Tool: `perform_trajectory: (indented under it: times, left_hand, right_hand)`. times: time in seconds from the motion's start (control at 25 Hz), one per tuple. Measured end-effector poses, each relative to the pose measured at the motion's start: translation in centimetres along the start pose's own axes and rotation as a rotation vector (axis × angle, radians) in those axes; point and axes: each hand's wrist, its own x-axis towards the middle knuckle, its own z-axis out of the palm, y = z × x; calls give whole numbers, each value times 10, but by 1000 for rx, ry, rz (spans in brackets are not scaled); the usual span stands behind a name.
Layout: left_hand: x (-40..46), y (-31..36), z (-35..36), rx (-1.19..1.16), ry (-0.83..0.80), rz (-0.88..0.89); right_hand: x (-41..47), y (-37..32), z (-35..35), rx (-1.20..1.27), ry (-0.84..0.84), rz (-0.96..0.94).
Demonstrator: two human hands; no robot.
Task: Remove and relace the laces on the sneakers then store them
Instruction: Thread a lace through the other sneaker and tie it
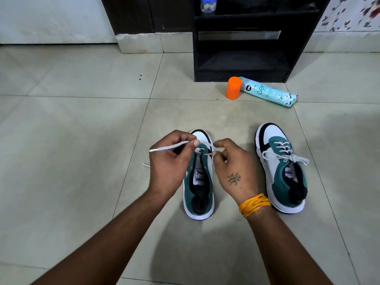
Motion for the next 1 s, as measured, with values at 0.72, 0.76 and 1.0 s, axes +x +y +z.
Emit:
perform_trajectory:
  times: [0.72, 0.76, 1.0]
  left_hand:
    - [4, -5, -2, 101, -66, -78]
    - [5, -6, -3, 123, -70, -77]
    - [9, -6, -3, 187, -72, -58]
  right_hand:
    - [1, -9, 8, 145, 75, -86]
    - [1, -5, 8, 135, 79, -83]
    - [1, -5, 5, 58, 56, -131]
